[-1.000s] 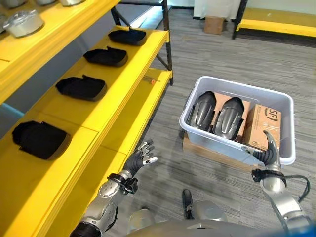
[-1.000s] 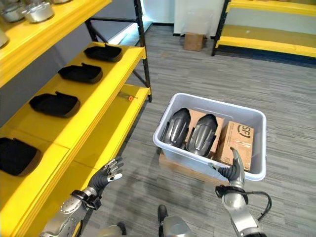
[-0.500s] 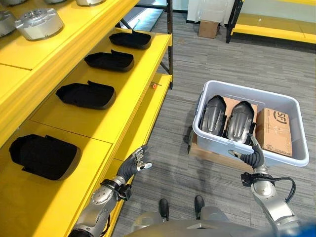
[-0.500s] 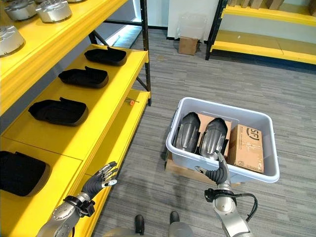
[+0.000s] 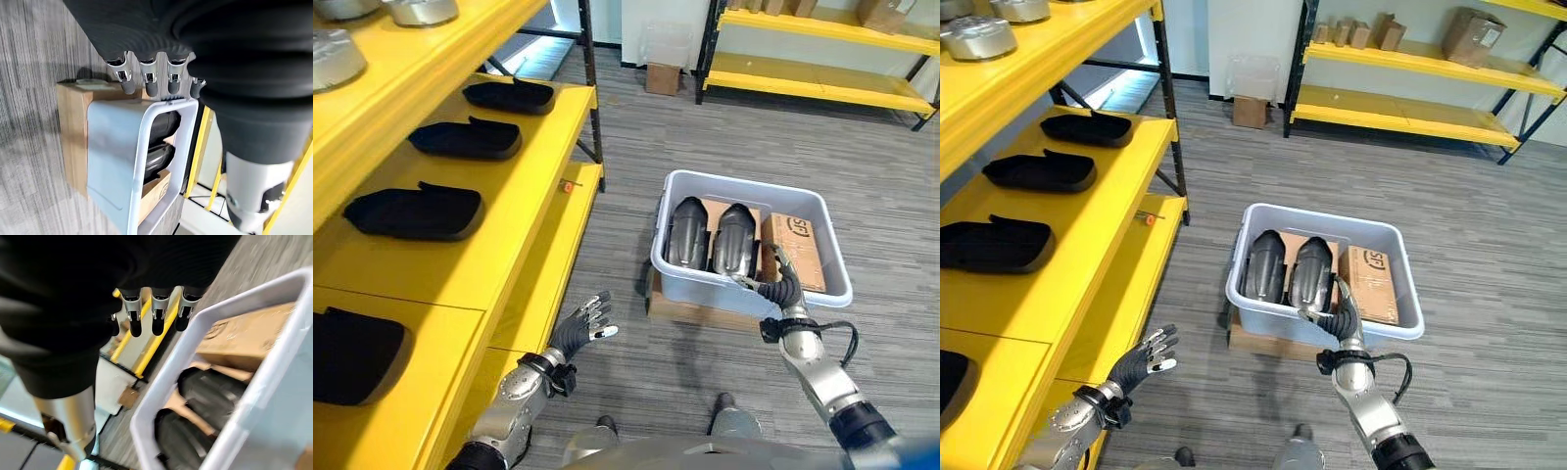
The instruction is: Move parts from the plastic box to the shelf.
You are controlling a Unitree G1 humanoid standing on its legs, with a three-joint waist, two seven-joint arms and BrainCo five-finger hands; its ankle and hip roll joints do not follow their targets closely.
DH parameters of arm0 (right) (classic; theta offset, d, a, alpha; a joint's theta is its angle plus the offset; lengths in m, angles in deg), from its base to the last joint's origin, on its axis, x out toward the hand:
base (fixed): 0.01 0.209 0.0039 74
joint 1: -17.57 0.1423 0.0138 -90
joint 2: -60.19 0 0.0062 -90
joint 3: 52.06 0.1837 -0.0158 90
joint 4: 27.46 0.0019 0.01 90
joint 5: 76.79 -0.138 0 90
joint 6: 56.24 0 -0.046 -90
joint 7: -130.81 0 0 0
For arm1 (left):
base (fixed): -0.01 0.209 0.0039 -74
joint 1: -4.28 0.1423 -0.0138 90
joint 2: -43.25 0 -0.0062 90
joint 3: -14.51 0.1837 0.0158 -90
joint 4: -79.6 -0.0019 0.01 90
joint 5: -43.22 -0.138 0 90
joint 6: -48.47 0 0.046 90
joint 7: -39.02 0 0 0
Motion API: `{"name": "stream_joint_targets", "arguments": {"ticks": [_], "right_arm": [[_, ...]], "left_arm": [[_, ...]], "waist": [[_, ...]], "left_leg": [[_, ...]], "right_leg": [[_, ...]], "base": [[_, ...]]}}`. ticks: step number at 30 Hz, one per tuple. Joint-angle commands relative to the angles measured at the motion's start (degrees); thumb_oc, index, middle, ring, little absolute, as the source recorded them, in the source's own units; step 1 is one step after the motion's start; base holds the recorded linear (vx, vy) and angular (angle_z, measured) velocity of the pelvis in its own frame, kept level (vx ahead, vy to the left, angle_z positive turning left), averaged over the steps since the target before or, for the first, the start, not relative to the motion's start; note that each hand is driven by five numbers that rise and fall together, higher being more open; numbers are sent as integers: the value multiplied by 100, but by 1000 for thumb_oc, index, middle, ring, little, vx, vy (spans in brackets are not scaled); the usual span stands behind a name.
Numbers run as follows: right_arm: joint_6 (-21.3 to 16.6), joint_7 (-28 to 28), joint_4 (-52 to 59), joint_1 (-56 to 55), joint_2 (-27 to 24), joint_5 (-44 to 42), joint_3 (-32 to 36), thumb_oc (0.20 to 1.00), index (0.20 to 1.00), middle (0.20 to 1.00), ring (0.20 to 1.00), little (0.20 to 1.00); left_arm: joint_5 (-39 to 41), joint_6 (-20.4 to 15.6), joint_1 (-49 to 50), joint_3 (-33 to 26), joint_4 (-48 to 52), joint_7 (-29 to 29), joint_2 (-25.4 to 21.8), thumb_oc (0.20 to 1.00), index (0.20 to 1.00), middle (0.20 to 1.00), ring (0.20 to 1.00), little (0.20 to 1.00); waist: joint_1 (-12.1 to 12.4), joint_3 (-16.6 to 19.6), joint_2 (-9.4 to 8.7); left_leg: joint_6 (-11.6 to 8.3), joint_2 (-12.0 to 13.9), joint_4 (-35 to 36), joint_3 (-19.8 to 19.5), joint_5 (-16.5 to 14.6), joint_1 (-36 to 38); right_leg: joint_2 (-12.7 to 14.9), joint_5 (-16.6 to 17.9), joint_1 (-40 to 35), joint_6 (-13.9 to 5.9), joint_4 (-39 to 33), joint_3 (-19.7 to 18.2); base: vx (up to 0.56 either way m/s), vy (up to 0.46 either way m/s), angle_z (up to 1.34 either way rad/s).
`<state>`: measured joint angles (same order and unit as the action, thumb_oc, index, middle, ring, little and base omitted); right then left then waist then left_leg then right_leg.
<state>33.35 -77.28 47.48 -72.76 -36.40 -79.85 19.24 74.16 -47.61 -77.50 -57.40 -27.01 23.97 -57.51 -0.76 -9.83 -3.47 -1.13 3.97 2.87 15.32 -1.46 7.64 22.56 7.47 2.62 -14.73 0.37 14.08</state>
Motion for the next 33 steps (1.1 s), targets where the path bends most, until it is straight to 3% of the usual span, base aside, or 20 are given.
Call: {"name": "stream_joint_targets", "arguments": {"ticks": [1,7,10,14,15,17,18,21,22,24,25,27,31,33], "right_arm": [[-125,-146,272,248,-45,70,127,1000,1000,1000,1000,1000],[127,14,494,220,-267,99,205,1000,1000,1000,1000,1000],[159,107,521,271,-457,395,222,1000,1000,1000,1000,1000],[4,42,328,364,-650,489,303,1000,1000,1000,1000,1000],[-81,-9,221,408,-696,489,304,1000,1000,1000,1000,1000],[-119,-95,160,479,-740,428,269,1000,1000,1000,1000,1000],[-133,-129,142,486,-746,429,289,1000,1000,1000,1000,1000],[-199,-84,72,492,-721,445,334,1000,1000,1000,1000,1000],[-216,-33,59,487,-703,482,324,1000,1000,1000,1000,1000],[-219,104,25,495,-668,491,285,1000,1000,1000,1000,1000],[-307,197,-24,545,-605,544,193,1000,1000,1000,1000,1000],[-322,236,14,563,-602,565,144,1000,1000,1000,1000,1000],[21,450,229,523,-697,242,80,1000,1000,1000,1000,1000],[22,609,137,493,-678,117,70,1000,1000,1000,1000,1000]], "left_arm": [[113,-416,-47,59,438,28,-9,1000,1000,1000,1000,1000],[56,-262,141,-55,559,149,46,1000,1000,1000,1000,1000],[144,-183,217,-177,666,54,105,1000,1000,1000,1000,1000],[13,-176,188,-104,726,-255,89,1000,1000,1000,1000,1000],[23,-147,122,-69,684,-242,98,1000,1000,1000,1000,1000],[-22,-129,-26,34,654,-258,147,1000,1000,1000,1000,1000],[-15,-114,-96,84,649,-281,171,1000,1000,1000,1000,1000],[-19,-64,-268,173,606,-227,220,1000,1000,1000,1000,1000],[17,-27,-344,219,568,-183,252,1000,1000,1000,1000,1000],[-8,12,-411,243,534,-107,314,1000,1000,1000,1000,1000],[-38,31,-361,215,561,9,363,1000,1000,1000,1000,1000],[-65,64,-309,162,631,43,353,1000,1000,1000,1000,1000],[-37,116,-277,94,622,-129,351,1000,1000,1000,1000,1000],[-35,132,-265,43,498,-315,357,1000,1000,1000,1000,1000]], "waist": [[-39,-152,79],[-34,-117,132],[-20,-121,166],[-61,-150,191],[-91,-162,224],[-155,-192,282],[-223,-200,313],[-354,-254,377],[-430,-241,389],[-445,-240,407],[-336,-254,415],[-276,-288,432],[-228,-336,530],[-229,-325,504]], "left_leg": [[-96,380,-233,465,-137,181],[-326,809,-417,418,37,94],[-437,1036,-468,321,175,26],[-517,1254,-645,337,247,-58],[-567,1361,-787,346,413,-109],[-649,1500,-1050,437,689,-204],[-743,1537,-1231,559,719,-203],[-781,1661,-1567,946,954,-304],[-895,1715,-1804,1095,1003,-285],[-898,1662,-2047,1002,927,-324],[-649,1287,-1991,526,904,-620],[-610,1167,-1660,300,920,-699],[-802,1432,-781,274,1578,-1033],[-697,1328,-747,89,1249,-1023]], "right_leg": [[-185,992,60,70,21,-165],[-462,248,-324,215,-132,-81],[-738,-237,-404,472,127,-13],[-970,-598,-393,737,486,130],[-1079,-707,-364,849,602,166],[-1207,-815,-347,995,686,219],[-1258,-924,-398,1007,712,240],[-1364,-927,-444,1158,684,409],[-1401,-1020,-524,1166,651,426],[-1467,-1078,-540,1217,650,393],[-1528,-965,-454,1269,632,183],[-1554,-975,-482,1233,624,18],[-1478,-1097,-721,1170,582,-46],[-1376,-1211,-716,1121,779,-153]], "base": [[141,-315,4],[176,-345,10],[158,-310,-5],[116,-335,-8],[142,-397,13],[140,-317,12],[80,-236,5],[82,-199,21],[148,-150,27],[144,-124,16],[97,-45,-11],[133,67,-58],[181,248,-35],[211,293,-37]]}}
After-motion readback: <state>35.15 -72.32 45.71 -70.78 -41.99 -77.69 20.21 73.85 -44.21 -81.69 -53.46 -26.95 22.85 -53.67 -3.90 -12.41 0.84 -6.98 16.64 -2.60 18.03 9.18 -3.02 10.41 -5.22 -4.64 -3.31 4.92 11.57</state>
